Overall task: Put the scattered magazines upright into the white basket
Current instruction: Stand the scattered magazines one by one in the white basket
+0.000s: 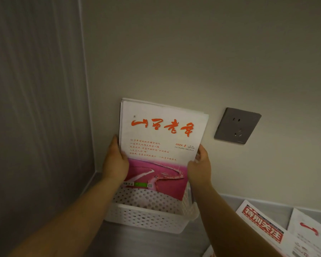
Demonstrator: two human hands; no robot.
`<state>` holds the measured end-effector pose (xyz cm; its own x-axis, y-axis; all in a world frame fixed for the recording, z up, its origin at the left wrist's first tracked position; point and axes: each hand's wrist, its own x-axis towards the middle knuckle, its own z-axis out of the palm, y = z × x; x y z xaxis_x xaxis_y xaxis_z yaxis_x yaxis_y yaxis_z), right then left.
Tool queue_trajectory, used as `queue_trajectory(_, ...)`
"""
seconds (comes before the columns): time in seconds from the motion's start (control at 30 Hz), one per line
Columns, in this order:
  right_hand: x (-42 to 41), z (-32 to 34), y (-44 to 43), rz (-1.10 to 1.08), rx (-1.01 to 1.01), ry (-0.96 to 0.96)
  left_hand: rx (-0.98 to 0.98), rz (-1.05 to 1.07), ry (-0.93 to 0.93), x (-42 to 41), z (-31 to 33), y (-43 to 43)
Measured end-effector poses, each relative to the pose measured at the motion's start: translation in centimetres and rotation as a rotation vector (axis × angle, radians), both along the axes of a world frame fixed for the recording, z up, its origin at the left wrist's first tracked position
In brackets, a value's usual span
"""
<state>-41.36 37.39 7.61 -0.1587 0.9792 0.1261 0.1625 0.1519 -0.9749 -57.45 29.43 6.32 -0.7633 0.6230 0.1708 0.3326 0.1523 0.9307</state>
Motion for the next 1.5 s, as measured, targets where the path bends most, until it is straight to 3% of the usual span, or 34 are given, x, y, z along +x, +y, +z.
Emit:
queue_trajectory(0.17, -1.1, 0.0, 0.1, 0.062, -0.028, -0.116, -0.022, -0.136, -0.053, -0.2, 0.5, 0.3)
queue_trajectory(0.27, -0.1, 1.0, 0.4, 0.133, -0.071, -0.084, -0.063, -0.216, -0.047, -1.0, 0.8, -0.3)
queue_trajectory(0.47, 3.3, 1.4, -0.9, -0.004, -0.135, -0.092, -0.145, -0.064, 0.043, 0.1, 1.1, -2.9)
queue_trajectory(0.67, 7.4, 0.4, -4.0, -0.053, -0.076, -0.162, -0.178, -0.167, 0.283, 5.0, -0.3, -8.8)
queue_trajectory(0.83, 12.8, -0.9, -7.4, 0.02, -0.055, -0.266, -0.17, -0.224, 0.18, 12.2, -3.1, -12.3)
queue_trajectory(0.93, 17.8, -1.6, -8.9, 0.04, -0.087, -0.276, -0.209, -0.301, 0.111, 17.8, -4.6, -13.1)
queue_trajectory(1.03, 24.3, -2.6, -10.2, 0.042, -0.129, -0.446, -0.225, -0.405, 0.08, 24.0, -5.8, -13.5)
queue_trajectory(1.17, 34.9, -3.0, -11.4, -0.084, -0.208, -0.4, -0.309, -0.517, 0.025, 33.1, -6.9, -13.3)
queue_trajectory(1.27, 44.1, -3.9, -11.8, -0.174, -0.199, -0.559, -0.344, -0.559, -0.062, 39.6, -6.9, -12.9)
queue_trajectory(1.5, 64.3, -7.0, -11.5, -0.481, -0.185, -0.861, -0.442, -0.74, 0.174, 52.5, -7.3, -11.1)
